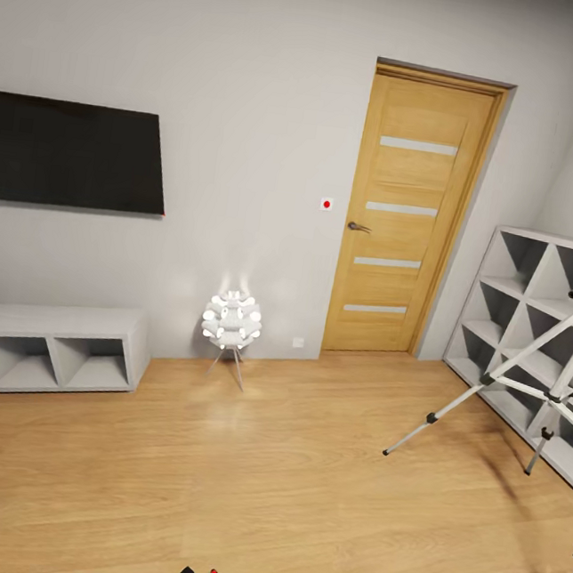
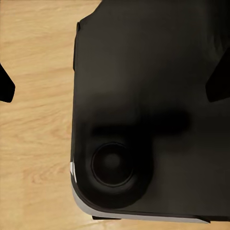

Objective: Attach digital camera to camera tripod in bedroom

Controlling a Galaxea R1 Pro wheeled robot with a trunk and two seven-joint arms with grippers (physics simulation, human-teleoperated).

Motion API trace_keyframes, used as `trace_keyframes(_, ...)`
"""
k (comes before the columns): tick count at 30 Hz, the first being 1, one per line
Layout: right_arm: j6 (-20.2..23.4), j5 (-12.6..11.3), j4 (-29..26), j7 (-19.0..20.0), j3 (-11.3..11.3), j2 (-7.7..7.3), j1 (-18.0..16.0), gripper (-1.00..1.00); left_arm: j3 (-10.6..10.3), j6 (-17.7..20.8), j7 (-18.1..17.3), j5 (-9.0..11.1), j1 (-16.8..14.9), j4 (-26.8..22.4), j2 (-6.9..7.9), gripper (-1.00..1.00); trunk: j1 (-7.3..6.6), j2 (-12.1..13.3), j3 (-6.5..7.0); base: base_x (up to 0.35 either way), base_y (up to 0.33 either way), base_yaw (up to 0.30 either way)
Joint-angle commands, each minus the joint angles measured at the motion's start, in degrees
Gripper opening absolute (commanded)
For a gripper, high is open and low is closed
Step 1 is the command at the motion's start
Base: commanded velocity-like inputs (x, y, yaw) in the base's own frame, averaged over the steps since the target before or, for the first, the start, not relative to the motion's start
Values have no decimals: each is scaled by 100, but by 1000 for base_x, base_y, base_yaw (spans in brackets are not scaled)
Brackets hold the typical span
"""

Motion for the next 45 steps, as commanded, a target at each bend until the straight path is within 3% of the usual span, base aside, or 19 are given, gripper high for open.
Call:
trace_keyframes(1, -26, 7, 5, -6, 1, 5, -1, 100, 13, -3, 0, 42, -1, -1, 0, 100, 0, -2, -4, 0, 0, 0)
trace_keyframes(31, -34, 31, 5, -20, 26, -2, -1, 100, 12, -2, 0, 41, -1, -1, -2, 100, 0, -2, -4, 0, 73, 0)
trace_keyframes(45, -34, 30, 5, -20, 21, -5, -1, 100, 13, 0, 0, 37, -1, 1, -5, 100, 0, -2, -4, 0, 239, 0)
